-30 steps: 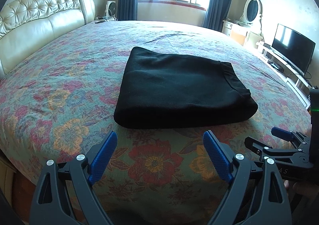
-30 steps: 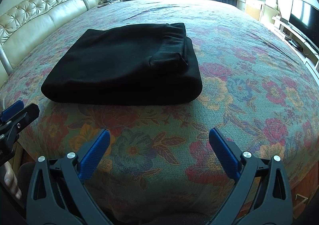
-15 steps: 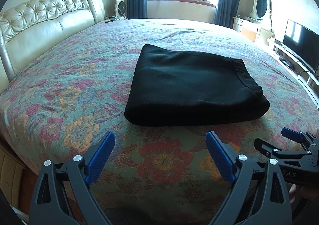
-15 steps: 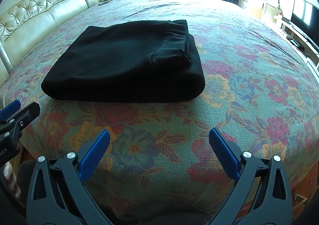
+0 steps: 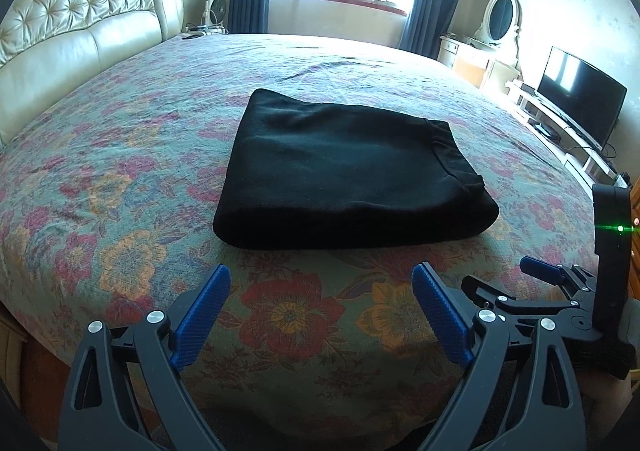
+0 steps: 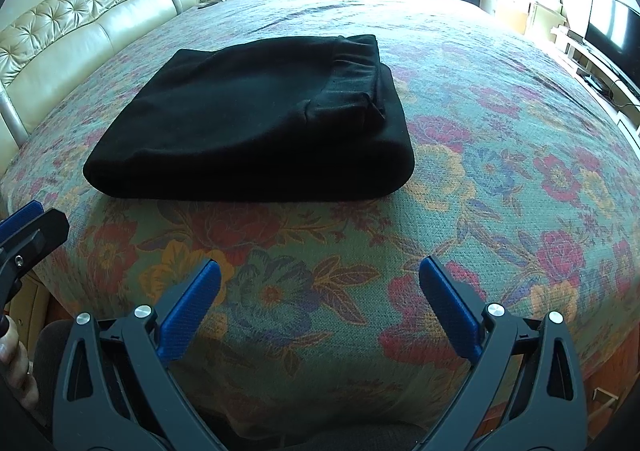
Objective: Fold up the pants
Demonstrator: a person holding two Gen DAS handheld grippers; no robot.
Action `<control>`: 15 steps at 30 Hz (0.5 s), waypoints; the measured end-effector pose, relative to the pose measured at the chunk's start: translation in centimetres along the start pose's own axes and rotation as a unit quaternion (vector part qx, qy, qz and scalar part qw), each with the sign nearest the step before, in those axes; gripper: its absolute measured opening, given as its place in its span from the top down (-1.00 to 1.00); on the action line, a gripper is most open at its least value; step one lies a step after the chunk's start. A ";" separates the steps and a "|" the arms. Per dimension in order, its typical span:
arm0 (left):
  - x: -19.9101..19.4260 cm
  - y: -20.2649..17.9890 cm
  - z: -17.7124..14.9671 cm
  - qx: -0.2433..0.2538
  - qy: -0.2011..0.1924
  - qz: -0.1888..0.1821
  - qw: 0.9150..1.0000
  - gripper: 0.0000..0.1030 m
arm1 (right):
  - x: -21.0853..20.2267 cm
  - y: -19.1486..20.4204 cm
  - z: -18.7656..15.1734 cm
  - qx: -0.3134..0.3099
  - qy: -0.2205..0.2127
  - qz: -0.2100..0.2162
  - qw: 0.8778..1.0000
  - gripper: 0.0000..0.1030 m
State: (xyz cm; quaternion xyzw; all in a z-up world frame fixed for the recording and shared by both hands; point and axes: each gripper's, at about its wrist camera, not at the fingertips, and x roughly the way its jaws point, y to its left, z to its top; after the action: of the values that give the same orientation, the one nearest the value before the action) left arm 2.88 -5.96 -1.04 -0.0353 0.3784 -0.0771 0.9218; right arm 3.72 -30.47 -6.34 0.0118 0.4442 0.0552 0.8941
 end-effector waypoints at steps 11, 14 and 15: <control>0.0 -0.8 0.0 0.035 0.007 0.004 0.999 -0.77 | 0.1 0.0 -0.1 0.001 0.003 0.002 1.000 -0.93; 0.2 -0.4 0.0 0.014 0.012 0.001 1.000 -0.77 | 0.1 -0.1 -0.1 0.003 0.003 0.002 1.000 -0.93; 0.2 -0.3 0.0 0.008 0.010 0.006 1.000 -0.77 | 0.2 -0.1 -0.1 0.004 0.003 0.003 1.000 -0.93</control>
State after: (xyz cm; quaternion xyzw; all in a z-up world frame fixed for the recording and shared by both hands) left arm 2.96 -6.25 -1.15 -0.0252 0.3872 -0.0748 0.9186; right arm 3.74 -30.57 -6.54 0.0166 0.4474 0.0559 0.8924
